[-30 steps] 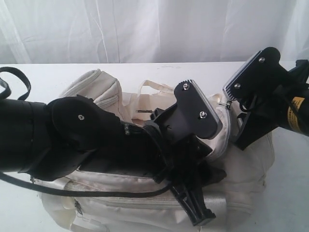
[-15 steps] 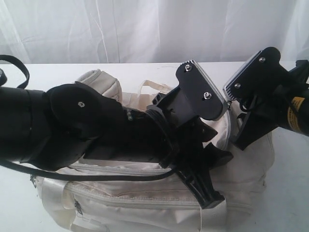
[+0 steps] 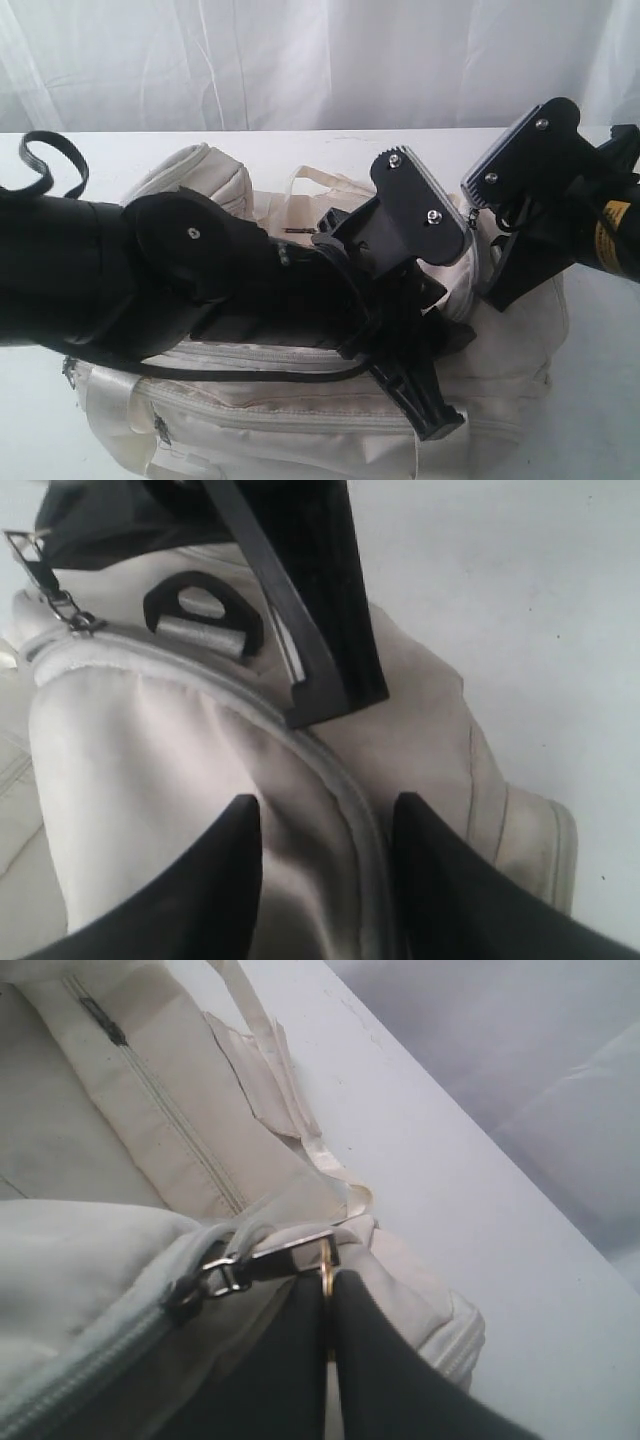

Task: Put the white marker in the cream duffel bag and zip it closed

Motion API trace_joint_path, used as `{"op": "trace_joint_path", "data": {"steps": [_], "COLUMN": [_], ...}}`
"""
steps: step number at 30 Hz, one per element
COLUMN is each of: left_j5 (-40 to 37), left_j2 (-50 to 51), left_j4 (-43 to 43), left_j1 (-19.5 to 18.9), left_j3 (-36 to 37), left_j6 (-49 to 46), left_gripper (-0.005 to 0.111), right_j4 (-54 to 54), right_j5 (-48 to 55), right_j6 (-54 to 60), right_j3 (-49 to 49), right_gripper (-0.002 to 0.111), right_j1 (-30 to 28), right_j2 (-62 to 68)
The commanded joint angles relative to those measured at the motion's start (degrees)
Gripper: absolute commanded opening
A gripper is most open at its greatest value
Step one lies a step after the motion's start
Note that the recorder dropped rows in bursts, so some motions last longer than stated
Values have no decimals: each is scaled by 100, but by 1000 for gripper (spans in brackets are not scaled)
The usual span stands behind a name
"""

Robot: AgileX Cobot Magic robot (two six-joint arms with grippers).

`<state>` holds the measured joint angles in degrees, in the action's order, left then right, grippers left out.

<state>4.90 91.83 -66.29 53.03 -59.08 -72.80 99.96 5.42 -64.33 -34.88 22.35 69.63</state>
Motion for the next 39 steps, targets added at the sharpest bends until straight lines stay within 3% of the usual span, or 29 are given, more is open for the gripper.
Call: {"op": "trace_joint_path", "data": {"steps": [1, 6, 16, 30, 39], "left_j5": [-41, 8, -218, -1136, -1216], "left_j2": [106, 119, 119, 119, 119], "left_j4": [-73, -73, -185, -145, -59], "left_j1": [34, 34, 34, 34, 260], "left_j3": [-30, -33, -33, -33, -33], "left_j6": [180, 234, 255, 233, 219], "left_gripper": [47, 41, 8, 7, 7], "right_j4": [-14, -14, -1, -1, -1], "right_j5": [21, 21, 365, 648, 790], "right_j6": [-54, -54, -27, 273, 273], "right_j3": [-50, -50, -50, -254, -393], "right_gripper": [0, 0, 0, 0, 0], "right_j1": [-15, -15, -15, -15, -15], "right_j2": [-20, -20, -20, -9, 46]}}
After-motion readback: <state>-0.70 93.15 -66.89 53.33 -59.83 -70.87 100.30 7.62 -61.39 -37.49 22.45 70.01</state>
